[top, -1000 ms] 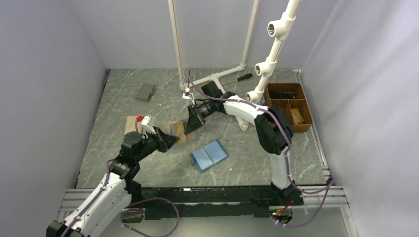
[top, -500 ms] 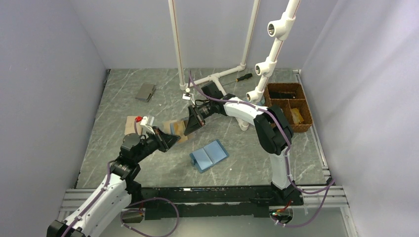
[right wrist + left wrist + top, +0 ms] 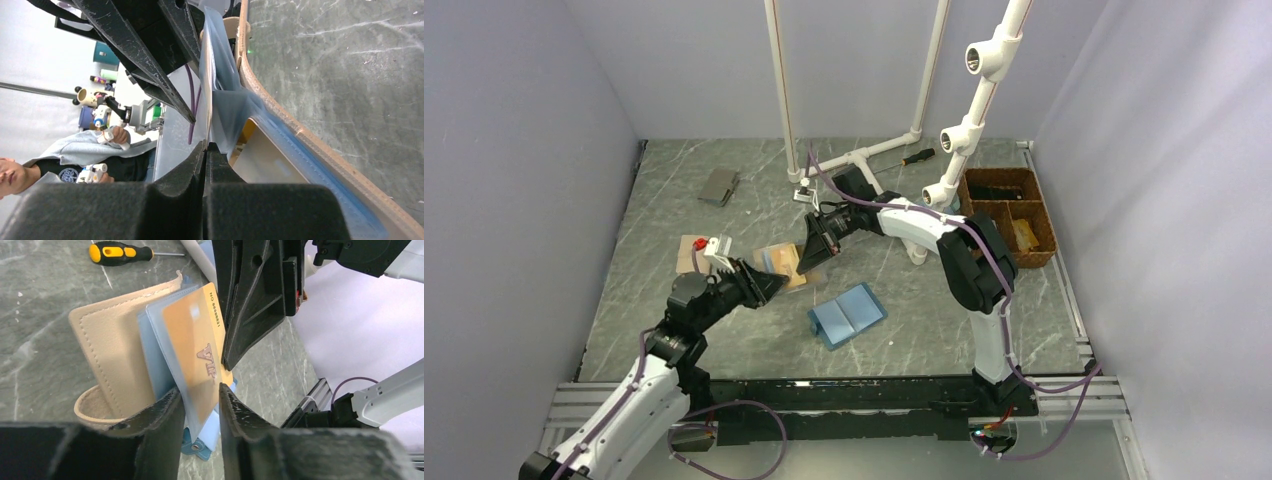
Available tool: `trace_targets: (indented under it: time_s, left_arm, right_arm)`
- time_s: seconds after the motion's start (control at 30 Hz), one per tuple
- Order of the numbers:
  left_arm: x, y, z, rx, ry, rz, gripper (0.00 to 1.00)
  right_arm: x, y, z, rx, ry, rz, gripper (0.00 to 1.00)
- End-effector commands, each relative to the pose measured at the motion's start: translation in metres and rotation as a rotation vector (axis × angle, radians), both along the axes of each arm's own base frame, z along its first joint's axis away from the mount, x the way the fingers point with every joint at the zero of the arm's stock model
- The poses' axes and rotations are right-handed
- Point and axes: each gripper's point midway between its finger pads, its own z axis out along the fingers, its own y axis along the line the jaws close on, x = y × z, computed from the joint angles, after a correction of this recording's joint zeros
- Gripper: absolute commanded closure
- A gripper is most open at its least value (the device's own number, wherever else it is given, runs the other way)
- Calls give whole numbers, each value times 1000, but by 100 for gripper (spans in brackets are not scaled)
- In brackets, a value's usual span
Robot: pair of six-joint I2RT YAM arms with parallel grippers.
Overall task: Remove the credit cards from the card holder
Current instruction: Remove the credit card from the card holder.
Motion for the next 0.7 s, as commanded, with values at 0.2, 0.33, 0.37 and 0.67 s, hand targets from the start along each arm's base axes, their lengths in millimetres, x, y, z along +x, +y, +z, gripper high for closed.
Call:
trace_targets:
  time_s: [0.2, 0.33, 0.37, 0.67]
  left_arm:
    - [2, 8, 19, -35, -13, 60, 61]
    - [2, 9, 21, -51, -13, 68, 63]
    - [2, 10, 21, -52, -12, 71, 64]
    - [1, 12, 20, -59, -13, 76, 79]
  right_arm:
    - [3, -2, 19, 61, -72, 7, 100]
    - [4, -4, 19, 63, -69, 7, 100]
    - [4, -4, 19, 64, -68, 7, 100]
    - [4, -5, 17, 60, -63, 9, 100]
